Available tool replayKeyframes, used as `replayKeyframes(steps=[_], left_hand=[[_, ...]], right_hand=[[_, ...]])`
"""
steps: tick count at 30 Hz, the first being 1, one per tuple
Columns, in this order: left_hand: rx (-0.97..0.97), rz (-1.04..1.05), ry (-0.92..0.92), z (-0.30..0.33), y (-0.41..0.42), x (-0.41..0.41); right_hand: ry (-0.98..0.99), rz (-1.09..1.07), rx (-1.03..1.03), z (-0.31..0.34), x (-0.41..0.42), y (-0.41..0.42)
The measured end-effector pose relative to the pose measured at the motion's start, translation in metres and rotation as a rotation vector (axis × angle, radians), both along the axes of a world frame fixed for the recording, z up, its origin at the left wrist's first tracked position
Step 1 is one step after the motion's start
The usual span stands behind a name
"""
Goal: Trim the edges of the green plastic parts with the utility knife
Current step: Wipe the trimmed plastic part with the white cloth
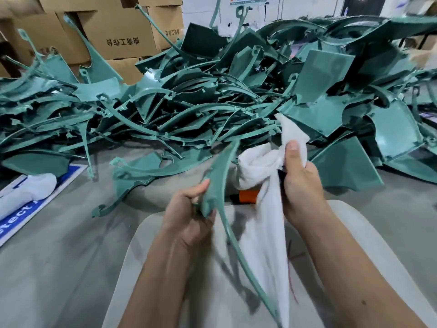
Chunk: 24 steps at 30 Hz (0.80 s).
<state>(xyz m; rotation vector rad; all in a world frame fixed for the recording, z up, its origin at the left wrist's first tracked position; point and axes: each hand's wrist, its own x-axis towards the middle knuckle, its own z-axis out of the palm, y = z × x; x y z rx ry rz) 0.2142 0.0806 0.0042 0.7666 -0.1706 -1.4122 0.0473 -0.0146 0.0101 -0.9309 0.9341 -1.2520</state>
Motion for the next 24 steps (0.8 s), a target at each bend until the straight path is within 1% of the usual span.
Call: replayKeyframes(steps=[2, 3, 4, 5, 6, 10, 12, 14, 16, 19, 21, 24], left_hand=[[-0.027, -0.205, 0.0, 0.002, 0.001, -0.009], [-0.068, -0.313, 0.017, 0.002, 0.003, -0.012], [-0.111, -0.4, 0.035, 0.003, 0.004, -0.015], [-0.127, -0.456, 0.042, 0.001, 0.004, -0.016], [-0.106, -0.488, 0.044, 0.001, 0.003, -0.016], [0.095, -0.422, 0.068, -0.004, -0.005, -0.011], [0.153, -0.369, 0.038, -0.004, -0.006, -0.007], [0.163, -0.324, -0.013, -0.004, -0.005, -0.007], [0.122, -0.296, -0.062, -0.005, -0.004, -0.007], [0.058, -0.278, -0.209, -0.008, -0.001, -0.005], [0.025, -0.259, -0.273, -0.009, 0.001, -0.003], [-0.011, -0.272, -0.335, -0.009, 0.003, -0.003]], right_hand=[[0.162, -0.007, 0.014, -0.003, 0.009, -0.002], [0.201, 0.006, 0.05, -0.004, 0.015, -0.004], [0.169, 0.041, 0.095, -0.005, 0.018, -0.006], [0.093, 0.089, 0.125, -0.004, 0.022, -0.007], [0.013, 0.157, 0.128, -0.004, 0.025, -0.007], [-0.121, 0.603, 0.101, -0.004, 0.013, -0.003], [-0.117, 0.704, 0.089, -0.004, 0.006, -0.002], [-0.106, 0.713, 0.057, -0.003, 0.002, 0.001], [-0.131, 0.717, 0.029, -0.002, -0.002, 0.001], [-0.133, 0.79, 0.013, -0.001, -0.014, -0.002], [-0.037, 0.851, -0.044, 0.001, -0.017, -0.002], [0.097, 0.795, -0.038, 0.006, -0.022, -0.003]])
